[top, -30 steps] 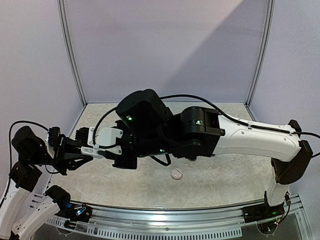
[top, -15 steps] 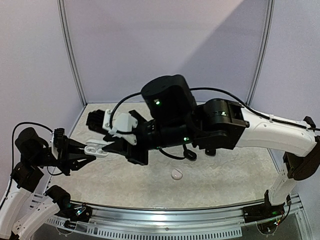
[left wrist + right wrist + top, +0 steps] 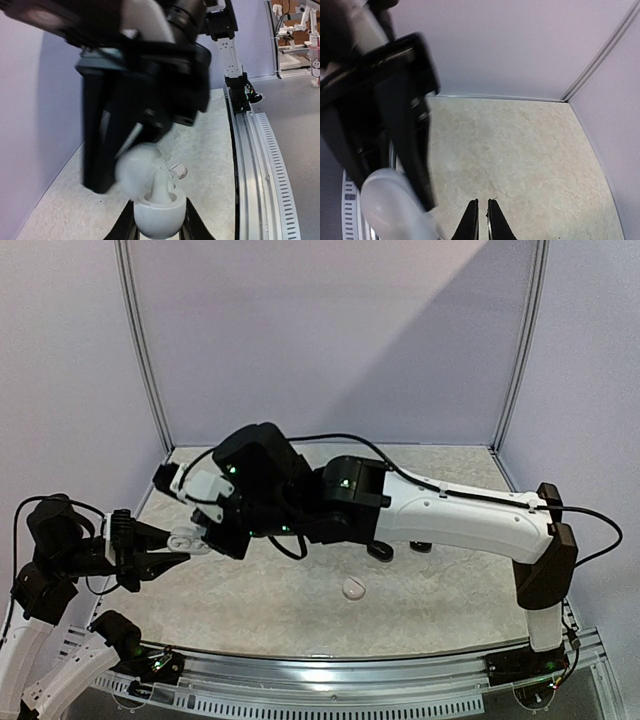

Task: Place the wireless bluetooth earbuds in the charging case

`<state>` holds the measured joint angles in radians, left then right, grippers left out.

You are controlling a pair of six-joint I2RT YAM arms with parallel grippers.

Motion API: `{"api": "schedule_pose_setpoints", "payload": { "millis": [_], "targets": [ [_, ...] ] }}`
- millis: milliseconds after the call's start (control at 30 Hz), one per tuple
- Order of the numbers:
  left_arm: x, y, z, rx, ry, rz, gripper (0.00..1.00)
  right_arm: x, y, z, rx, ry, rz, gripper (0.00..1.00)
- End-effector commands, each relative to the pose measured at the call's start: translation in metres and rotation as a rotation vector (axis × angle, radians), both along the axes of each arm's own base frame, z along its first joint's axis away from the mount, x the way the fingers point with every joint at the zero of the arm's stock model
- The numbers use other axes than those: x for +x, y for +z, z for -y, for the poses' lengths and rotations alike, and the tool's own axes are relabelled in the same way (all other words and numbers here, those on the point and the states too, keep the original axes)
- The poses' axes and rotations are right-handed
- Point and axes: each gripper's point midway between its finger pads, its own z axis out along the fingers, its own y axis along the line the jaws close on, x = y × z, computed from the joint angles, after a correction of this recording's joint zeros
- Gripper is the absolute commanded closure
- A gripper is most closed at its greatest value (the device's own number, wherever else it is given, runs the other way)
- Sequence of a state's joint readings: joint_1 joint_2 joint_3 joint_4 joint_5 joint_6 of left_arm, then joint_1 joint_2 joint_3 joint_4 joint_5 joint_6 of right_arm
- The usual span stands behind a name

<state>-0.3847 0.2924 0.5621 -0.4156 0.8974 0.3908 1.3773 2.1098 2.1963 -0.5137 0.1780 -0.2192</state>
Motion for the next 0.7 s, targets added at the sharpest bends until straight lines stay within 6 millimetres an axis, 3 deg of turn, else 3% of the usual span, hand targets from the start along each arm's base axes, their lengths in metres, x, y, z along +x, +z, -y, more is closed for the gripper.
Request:
{"api": "schedule_pose_setpoints", "payload": {
  "millis": [0,100,167,300,400,500,667],
  "targets": [
    [0.017,-0.002,-0.001,-0.027,0.086,-0.069,1.00,-0.049,0.000,0.005,-0.014,0.170,0.014,0.90],
    [0.022,-0.001,0.000,-0.055,0.092,-0.085,1.00,-0.043,0.007,0.022,-0.002,0.114,0.025,0.90],
    [0.021,-0.002,0.001,-0.060,0.082,-0.096,1.00,-0.027,0.010,0.034,-0.009,0.030,0.047,0.89],
    [0.013,-0.003,0.003,-0.071,0.043,-0.129,1.00,-0.009,0.006,0.054,-0.020,-0.032,0.025,0.66],
    [0.006,-0.001,0.005,-0.086,0.003,-0.147,1.00,-0.022,0.009,0.060,0.011,0.094,-0.047,0.45],
    [0.001,0.001,0.006,-0.099,-0.024,-0.166,1.00,-0.042,0.007,0.059,0.012,0.216,-0.074,0.16],
    [-0.003,0.005,0.007,-0.114,-0.050,-0.175,1.00,-0.046,0.000,0.041,0.026,0.262,-0.090,0.17]
  ]
}}
